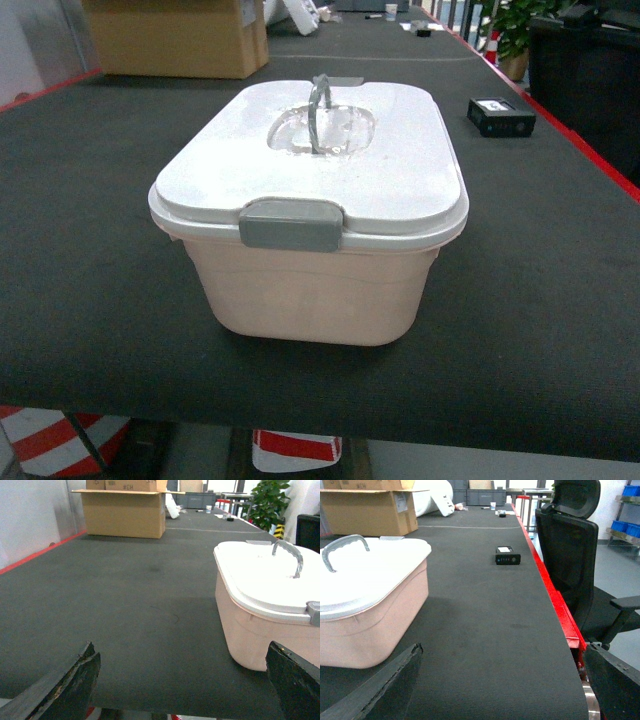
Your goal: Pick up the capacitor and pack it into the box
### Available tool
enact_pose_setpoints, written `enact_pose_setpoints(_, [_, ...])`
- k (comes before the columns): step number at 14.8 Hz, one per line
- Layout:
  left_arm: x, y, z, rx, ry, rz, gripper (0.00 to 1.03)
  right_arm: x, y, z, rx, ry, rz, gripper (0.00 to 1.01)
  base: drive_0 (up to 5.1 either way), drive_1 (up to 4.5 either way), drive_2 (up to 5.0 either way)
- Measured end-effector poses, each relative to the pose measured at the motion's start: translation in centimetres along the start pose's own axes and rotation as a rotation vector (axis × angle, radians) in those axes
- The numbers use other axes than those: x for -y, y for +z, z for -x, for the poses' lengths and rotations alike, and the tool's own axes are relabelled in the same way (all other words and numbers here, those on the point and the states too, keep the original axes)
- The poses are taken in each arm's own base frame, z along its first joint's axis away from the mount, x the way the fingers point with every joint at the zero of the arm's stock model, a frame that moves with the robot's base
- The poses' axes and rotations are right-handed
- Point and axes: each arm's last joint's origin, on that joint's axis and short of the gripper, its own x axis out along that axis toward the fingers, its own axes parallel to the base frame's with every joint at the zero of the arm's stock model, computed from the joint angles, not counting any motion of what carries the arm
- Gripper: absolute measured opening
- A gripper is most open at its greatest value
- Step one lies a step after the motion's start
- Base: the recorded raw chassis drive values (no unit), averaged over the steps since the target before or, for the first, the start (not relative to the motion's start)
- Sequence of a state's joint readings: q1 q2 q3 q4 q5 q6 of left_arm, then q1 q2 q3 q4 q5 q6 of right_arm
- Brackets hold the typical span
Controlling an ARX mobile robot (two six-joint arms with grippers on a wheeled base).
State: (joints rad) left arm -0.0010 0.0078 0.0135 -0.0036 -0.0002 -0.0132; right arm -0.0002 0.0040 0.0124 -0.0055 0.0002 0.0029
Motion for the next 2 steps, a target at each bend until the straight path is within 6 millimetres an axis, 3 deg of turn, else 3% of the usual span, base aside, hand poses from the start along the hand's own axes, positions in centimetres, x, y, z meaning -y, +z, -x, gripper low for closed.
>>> enact_pose_setpoints(2, [0.0, 0.0, 0.0, 0.0, 0.0, 0.0, 0.98, 0.0, 0.0, 0.0, 0.0, 0.0, 0.0, 0.98, 0.0, 0.0, 0.0])
